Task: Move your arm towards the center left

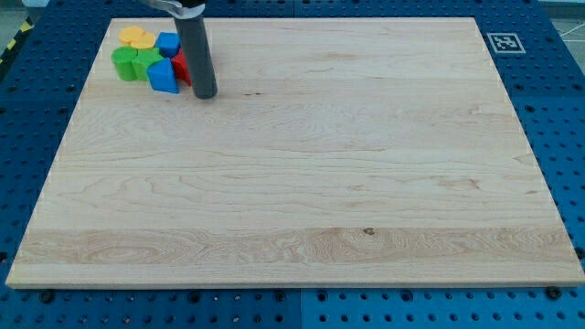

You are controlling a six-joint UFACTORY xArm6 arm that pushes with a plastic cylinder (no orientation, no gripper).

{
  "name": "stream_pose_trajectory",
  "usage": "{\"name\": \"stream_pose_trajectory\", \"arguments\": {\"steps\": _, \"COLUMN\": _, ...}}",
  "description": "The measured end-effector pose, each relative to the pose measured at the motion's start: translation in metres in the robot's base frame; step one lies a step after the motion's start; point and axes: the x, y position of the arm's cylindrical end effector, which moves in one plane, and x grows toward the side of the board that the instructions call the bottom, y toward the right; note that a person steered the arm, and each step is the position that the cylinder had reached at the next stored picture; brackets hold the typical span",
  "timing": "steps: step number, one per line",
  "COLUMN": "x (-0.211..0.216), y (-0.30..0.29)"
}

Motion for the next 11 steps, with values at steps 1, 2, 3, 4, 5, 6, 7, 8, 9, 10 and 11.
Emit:
{"name": "stream_pose_trajectory", "arguments": {"steps": 1, "x": 0.005, "y": -0.008}}
{"name": "stream_pose_trajectory", "arguments": {"steps": 2, "x": 0.059, "y": -0.028}}
{"name": "stream_pose_trajectory", "arguments": {"steps": 3, "x": 0.070, "y": -0.033}}
{"name": "stream_pose_trajectory", "arguments": {"steps": 4, "x": 0.073, "y": -0.033}}
{"name": "stream_pose_trajectory", "arguments": {"steps": 5, "x": 0.073, "y": -0.034}}
{"name": "stream_pose_trajectory", "arguments": {"steps": 6, "x": 0.073, "y": -0.037}}
{"name": "stream_pose_trajectory", "arguments": {"steps": 7, "x": 0.073, "y": -0.040}}
{"name": "stream_pose_trajectory", "arguments": {"steps": 8, "x": 0.078, "y": -0.043}}
{"name": "stream_pose_trajectory", "arguments": {"steps": 9, "x": 0.086, "y": -0.069}}
{"name": "stream_pose_trajectory", "arguments": {"steps": 10, "x": 0.102, "y": -0.098}}
{"name": "stream_pose_trajectory", "arguments": {"steps": 11, "x": 0.105, "y": -0.122}}
